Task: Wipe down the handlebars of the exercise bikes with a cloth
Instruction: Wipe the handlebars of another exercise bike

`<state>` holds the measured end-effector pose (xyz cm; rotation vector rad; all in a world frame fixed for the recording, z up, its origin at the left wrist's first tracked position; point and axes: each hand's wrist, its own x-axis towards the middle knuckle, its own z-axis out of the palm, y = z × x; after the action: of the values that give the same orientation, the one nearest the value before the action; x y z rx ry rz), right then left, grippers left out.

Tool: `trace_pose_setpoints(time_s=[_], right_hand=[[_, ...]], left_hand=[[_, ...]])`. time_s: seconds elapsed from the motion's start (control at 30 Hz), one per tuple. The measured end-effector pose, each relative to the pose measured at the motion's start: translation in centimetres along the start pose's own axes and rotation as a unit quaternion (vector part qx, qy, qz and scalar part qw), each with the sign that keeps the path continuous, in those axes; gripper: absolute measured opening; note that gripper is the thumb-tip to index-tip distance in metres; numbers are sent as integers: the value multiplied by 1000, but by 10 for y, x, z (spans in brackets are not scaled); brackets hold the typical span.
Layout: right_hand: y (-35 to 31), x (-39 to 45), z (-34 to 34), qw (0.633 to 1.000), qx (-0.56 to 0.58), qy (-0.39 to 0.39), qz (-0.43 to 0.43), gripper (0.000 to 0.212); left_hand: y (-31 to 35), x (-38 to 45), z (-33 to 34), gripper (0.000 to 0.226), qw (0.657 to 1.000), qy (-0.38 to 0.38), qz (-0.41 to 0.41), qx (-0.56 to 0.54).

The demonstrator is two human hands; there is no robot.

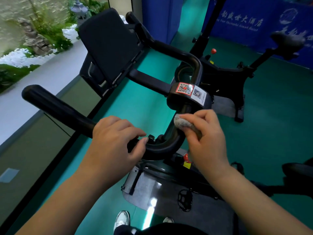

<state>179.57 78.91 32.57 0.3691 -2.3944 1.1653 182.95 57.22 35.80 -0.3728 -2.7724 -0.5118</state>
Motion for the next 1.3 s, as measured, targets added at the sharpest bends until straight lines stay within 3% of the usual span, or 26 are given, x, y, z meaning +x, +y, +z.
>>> trace_pose_setpoints(time_s=[0.13,0.3,0.43,0.53,0.73,0.97,1.13,1.3], right_hand=[[7,4,0,1000,9,-4,-16,22],[20,30,11,992,42,80,85,16],[12,-16,21,971,138,93,174,9],[0,-37,23,943,203,76,253,6],[5,6,35,849,279,131,430,15],[-24,-31,44,812,321,88,479,17],[-6,12,43,799,326,138,486,21],[-21,-19,47,733,425,89,524,27]], left_hand=[[3,2,0,30,1000,0,-7,8],[6,2,0,30,1000,-4,-23,21],[6,0,1,30,999,-5,-26,35],[7,0,2,30,999,3,-26,47],[8,-2,2,32,998,7,-20,59],[4,-1,4,31,997,17,-5,70],[4,0,5,30,997,25,5,73],[3,-1,5,29,997,30,12,68]])
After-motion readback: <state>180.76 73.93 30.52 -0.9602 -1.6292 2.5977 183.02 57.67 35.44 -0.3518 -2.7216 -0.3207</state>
